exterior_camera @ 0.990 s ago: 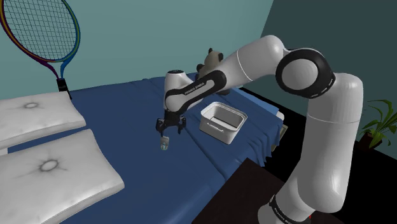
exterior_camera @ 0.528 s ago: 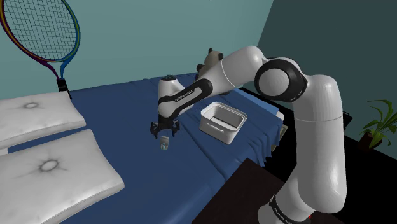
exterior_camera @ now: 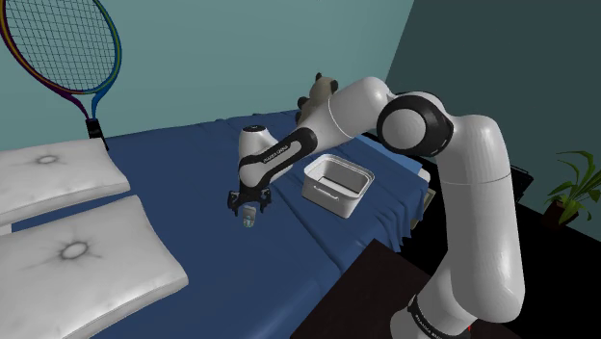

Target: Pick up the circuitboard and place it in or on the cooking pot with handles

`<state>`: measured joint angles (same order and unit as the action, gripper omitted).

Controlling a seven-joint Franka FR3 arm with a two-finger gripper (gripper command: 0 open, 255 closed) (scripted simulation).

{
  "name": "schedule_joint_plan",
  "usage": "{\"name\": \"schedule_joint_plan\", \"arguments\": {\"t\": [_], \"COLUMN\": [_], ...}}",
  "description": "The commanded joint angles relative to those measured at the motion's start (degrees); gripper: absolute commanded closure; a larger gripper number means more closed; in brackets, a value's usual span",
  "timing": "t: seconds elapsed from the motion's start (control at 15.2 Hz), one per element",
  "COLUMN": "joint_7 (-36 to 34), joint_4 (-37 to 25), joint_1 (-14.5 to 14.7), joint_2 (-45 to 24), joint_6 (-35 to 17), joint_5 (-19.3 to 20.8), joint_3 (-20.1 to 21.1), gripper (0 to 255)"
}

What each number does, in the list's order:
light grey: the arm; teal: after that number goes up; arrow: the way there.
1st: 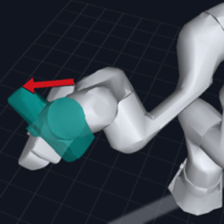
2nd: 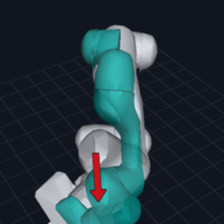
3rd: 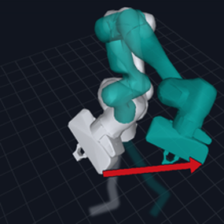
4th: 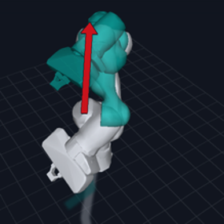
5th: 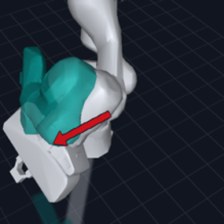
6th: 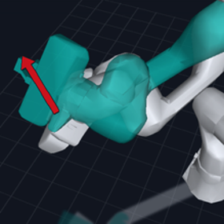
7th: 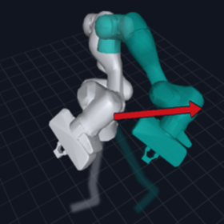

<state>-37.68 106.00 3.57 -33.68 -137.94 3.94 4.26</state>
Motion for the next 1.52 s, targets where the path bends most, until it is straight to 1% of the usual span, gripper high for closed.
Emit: {"name": "schedule_joint_plan", "arguments": {"t": [0.0, 0.2, 0.26, 0.86, 1.45], "joint_7": [0.0, 0.0, 0.0, 0.0, 0.3], "joint_4": [0.0, 0.0, 0.0, 0.0, -0.1], "joint_1": [0.0, 0.0, 0.0, 0.0, -0.3], "joint_2": [0.0, 0.0, 0.0, 0.0, 4.8], "joint_6": [0.0, 0.0, 0.0, 0.0, 4.9], "joint_5": [0.0, 0.0, 0.0, 0.0, -0.5], "joint_3": [0.0, 0.0, 0.0, 0.0, 0.4], "gripper": [0, 0, 255, 255, 255]}}
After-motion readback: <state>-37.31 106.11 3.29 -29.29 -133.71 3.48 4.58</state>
